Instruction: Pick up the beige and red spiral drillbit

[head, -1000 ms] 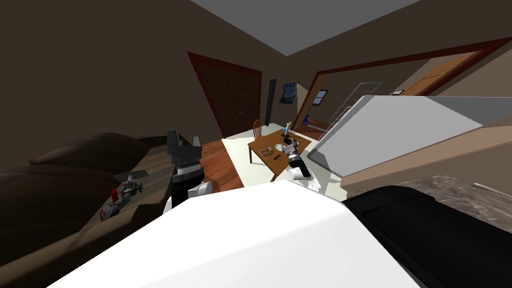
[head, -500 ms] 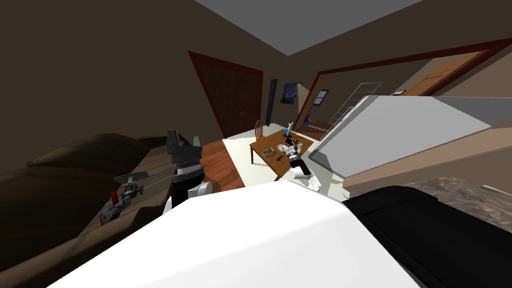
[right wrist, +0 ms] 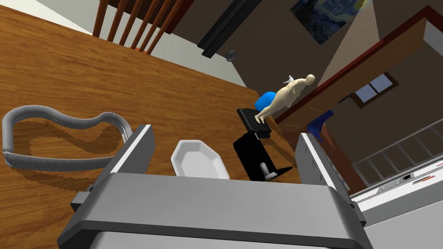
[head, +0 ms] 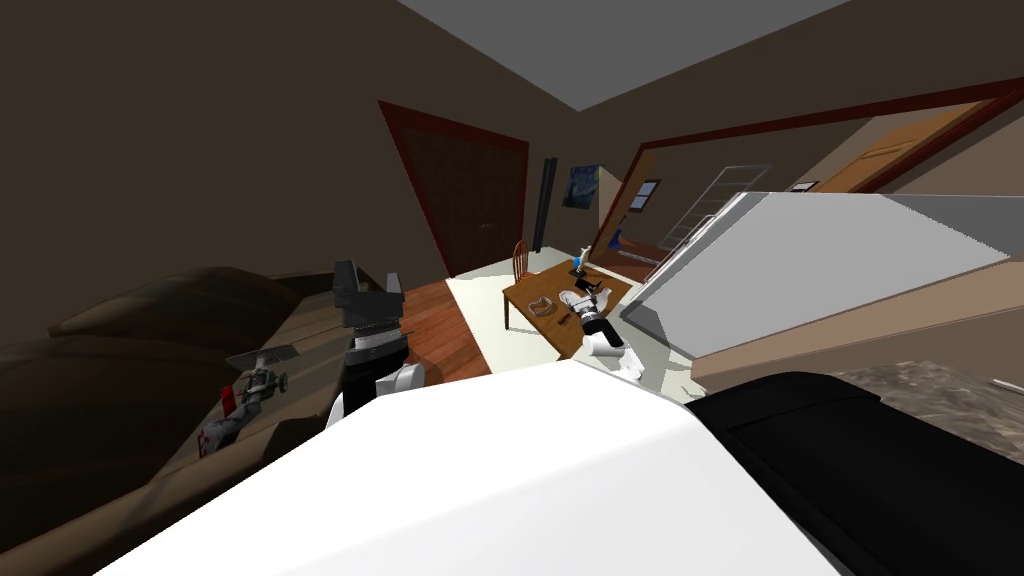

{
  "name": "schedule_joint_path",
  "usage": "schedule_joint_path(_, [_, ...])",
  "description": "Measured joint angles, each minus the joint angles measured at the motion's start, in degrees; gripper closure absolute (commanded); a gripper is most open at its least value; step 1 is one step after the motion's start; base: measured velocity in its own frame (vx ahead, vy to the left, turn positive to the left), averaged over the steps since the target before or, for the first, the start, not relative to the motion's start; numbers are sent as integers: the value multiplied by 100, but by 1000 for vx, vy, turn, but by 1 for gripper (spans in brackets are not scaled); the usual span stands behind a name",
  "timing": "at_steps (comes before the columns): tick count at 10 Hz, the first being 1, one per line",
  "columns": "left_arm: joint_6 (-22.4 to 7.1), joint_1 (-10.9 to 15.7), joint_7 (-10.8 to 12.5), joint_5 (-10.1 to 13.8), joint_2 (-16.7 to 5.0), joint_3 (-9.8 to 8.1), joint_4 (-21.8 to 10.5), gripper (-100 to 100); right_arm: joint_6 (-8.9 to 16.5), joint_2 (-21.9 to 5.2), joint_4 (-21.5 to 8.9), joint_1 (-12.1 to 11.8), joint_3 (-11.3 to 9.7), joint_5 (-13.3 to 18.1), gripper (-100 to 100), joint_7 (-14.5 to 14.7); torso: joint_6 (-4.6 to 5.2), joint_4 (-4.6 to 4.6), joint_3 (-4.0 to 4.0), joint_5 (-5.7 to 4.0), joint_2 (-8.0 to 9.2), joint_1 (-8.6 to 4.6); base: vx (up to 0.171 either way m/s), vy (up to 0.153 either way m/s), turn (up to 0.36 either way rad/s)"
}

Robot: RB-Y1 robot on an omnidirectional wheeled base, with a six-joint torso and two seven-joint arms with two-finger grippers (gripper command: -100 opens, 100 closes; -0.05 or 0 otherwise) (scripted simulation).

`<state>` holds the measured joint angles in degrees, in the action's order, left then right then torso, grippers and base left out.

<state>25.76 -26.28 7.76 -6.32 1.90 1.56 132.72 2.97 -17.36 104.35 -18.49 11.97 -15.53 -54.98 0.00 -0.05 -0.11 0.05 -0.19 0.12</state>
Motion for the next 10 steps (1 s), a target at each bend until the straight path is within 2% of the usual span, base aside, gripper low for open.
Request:
schedule_joint_path(3, [0,0,0,0,0,0,0,0,463,-53,-377,148,166,-176,-100,-487,-1,-1,-4,-1,-8,-2,62,36,19])
schedule_joint_path(7, [0,0,0,0,0,0,0,0,878,-237,-1028,238,338,-465,-100,-1166,0,-2,-5,-2,-9,-5,68,30,31])
schedule_joint_path(8, [0,0,0,0,0,0,0,0,1017,-243,-1092,250,382,-501,-100,-1334,0,-1,-4,-1,-6,-6,74,26,38])
schedule_joint_path(9, [0,0,0,0,0,0,0,0,1128,-310,-1346,343,446,-589,-100,-1503,-1,-2,-6,-2,-11,-8,64,13,28])
schedule_joint_path(10, [0,0,0,0,0,0,0,0,1306,-289,-1389,385,514,-594,-100,-1669,0,-2,-5,-2,-8,-10,27,0,7])
